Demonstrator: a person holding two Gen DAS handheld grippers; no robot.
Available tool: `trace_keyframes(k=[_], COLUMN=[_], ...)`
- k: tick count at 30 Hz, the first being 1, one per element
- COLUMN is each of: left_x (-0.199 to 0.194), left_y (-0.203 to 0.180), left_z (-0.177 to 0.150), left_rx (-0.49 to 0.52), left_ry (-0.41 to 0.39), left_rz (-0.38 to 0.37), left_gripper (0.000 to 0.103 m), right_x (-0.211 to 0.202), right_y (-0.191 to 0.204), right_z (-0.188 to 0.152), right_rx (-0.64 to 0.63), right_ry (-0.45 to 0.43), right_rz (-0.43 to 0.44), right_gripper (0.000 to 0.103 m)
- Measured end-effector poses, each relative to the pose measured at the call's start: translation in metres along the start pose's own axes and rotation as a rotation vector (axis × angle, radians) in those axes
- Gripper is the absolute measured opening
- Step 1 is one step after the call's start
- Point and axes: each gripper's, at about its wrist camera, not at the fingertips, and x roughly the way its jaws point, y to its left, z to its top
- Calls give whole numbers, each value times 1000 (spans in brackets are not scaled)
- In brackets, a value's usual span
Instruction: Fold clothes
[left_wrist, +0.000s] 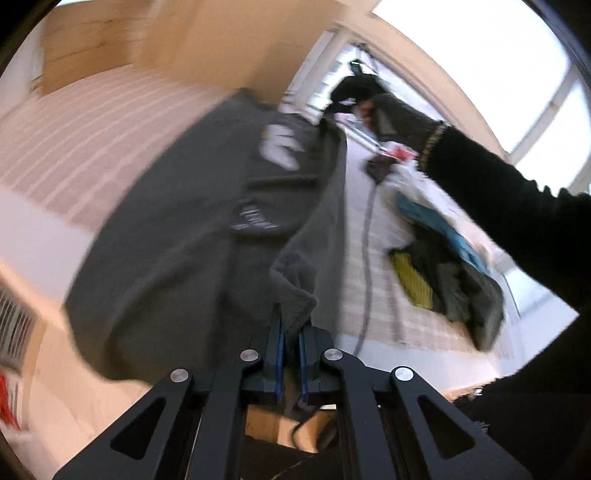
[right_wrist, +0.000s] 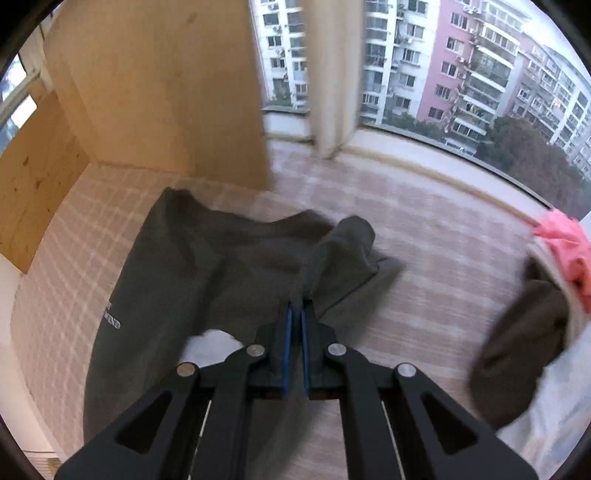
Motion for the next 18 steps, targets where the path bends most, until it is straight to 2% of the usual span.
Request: trace_keyframes(k=[3,5,7,9,10,14,16,18], left_x=[0,0,0,0,0,1,0,-1], left_y=[19,32,44,55,55,61,68,72], left_z=[-8,-13,-18,-22,-22,-22,-20,-17], left_rx=[-58,-96,-135,-166,-164,-176,-192,-180], left_ry=[6,10,14,18,21,34,43,53], left_rz=[22,37,52,64,60,36,13,-1], left_gripper=[5,5,5,5,5,5,5,5], right_x=[25,41,51,45,39,-25,-63,-102], right_y=[27,41,52,54,52,30,22,17], right_z=[0,-3,-7,-8,-9,-17,-39,-83], right_rx=[-24,-71,-119,-135,-134,-69,-76,-99], right_ry=[32,54,67,55,43,-62,-86,-90], right_rz=[2,-37,-59,-30,-13,107,165,243], right_gripper=[5,7,14,28,28,30,31,31])
